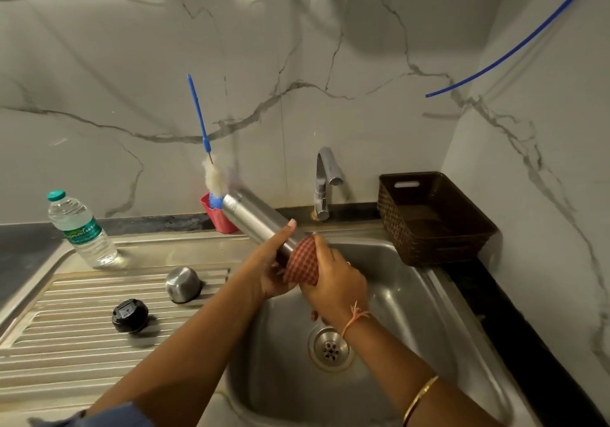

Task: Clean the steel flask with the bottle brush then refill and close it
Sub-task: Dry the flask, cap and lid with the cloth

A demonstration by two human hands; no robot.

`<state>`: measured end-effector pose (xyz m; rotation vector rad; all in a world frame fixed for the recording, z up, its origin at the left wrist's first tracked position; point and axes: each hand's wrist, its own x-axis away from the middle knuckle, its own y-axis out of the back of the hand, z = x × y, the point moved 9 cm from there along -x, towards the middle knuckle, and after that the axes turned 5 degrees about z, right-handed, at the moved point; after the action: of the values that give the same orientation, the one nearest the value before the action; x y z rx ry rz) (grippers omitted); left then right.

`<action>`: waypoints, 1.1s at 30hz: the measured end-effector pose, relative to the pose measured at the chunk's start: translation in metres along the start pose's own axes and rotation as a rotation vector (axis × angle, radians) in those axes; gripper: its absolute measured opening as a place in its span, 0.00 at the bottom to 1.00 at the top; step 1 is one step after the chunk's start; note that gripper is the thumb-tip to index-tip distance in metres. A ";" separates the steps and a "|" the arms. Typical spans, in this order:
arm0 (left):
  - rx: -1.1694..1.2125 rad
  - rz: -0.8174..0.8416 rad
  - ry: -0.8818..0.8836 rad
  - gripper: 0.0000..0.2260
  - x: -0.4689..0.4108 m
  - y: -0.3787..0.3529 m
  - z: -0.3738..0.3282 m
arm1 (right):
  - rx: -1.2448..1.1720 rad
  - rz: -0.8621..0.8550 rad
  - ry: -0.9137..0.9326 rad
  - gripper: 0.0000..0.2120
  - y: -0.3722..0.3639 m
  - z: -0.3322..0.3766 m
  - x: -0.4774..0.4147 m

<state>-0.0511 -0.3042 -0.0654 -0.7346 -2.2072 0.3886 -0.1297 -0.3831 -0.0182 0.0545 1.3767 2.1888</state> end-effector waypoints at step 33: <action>-0.341 0.059 -0.341 0.29 0.008 0.000 -0.020 | -0.748 0.093 0.052 0.30 0.002 0.015 -0.010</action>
<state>-0.0406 -0.2984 -0.0472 -0.9750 -2.6165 0.1747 -0.1169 -0.3762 -0.0069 -0.2184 0.5122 2.6559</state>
